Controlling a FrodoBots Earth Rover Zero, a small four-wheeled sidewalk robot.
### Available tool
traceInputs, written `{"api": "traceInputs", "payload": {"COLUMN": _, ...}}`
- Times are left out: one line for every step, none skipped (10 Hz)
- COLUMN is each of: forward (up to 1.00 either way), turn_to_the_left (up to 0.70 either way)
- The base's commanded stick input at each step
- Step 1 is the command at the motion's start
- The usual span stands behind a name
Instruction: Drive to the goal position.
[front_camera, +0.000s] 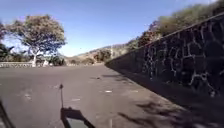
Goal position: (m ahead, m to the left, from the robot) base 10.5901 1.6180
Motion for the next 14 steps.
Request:
{"api": "traceInputs", "payload": {"forward": 1.0, "turn_to_the_left": 0.0}}
{"api": "traceInputs", "payload": {"forward": 1.0, "turn_to_the_left": 0.0}}
{"api": "traceInputs", "payload": {"forward": 1.0, "turn_to_the_left": 0.0}}
{"api": "traceInputs", "payload": {"forward": 1.0, "turn_to_the_left": 0.0}}
{"api": "traceInputs", "payload": {"forward": 1.0, "turn_to_the_left": 0.0}}
{"api": "traceInputs", "payload": {"forward": 1.0, "turn_to_the_left": 0.0}}
{"api": "traceInputs", "payload": {"forward": 1.0, "turn_to_the_left": 0.0}}
{"api": "traceInputs", "payload": {"forward": 1.0, "turn_to_the_left": 0.0}}
{"api": "traceInputs", "payload": {"forward": 1.0, "turn_to_the_left": 0.0}}
{"api": "traceInputs", "payload": {"forward": 1.0, "turn_to_the_left": 0.0}}
{"api": "traceInputs", "payload": {"forward": 1.0, "turn_to_the_left": 0.0}}
{"api": "traceInputs", "payload": {"forward": 1.0, "turn_to_the_left": 0.0}}
{"api": "traceInputs", "payload": {"forward": 1.0, "turn_to_the_left": 0.0}}
{"api": "traceInputs", "payload": {"forward": 1.0, "turn_to_the_left": 0.0}}
